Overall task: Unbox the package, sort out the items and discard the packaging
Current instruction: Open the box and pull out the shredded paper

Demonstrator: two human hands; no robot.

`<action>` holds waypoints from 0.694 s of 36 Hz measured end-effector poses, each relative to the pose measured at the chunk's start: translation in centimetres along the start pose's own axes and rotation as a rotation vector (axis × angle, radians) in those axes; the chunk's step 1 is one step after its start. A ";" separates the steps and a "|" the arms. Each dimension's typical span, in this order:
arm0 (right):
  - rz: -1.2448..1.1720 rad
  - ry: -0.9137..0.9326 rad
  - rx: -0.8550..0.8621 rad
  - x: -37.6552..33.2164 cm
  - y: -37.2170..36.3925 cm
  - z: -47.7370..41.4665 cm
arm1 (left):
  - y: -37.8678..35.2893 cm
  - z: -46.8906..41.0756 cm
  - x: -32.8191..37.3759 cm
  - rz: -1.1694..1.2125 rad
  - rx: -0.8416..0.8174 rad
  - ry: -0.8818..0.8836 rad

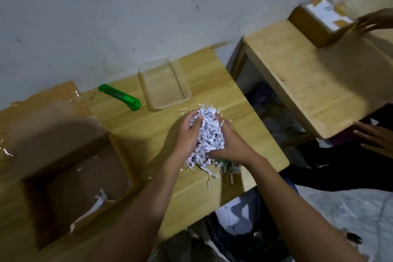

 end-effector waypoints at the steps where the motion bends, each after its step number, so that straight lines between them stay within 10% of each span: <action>1: -0.001 0.005 0.003 0.1 0.2 0.1 | 0.2 0.0 0.4 -0.064 -0.007 -0.047; 25: 0.014 0.035 0.332 -0.8 1.6 2.6 | 1.9 2.1 1.8 -0.594 -0.068 -0.342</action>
Point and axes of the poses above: each hand's wrist, its own z-axis away from the middle knuckle, its own y-axis out of the back of the hand, x = y × z, the point moved 10 cm from there along -z, towards the middle knuckle, and after that the axes turned 8 degrees about -y, right-handed, at the moved point
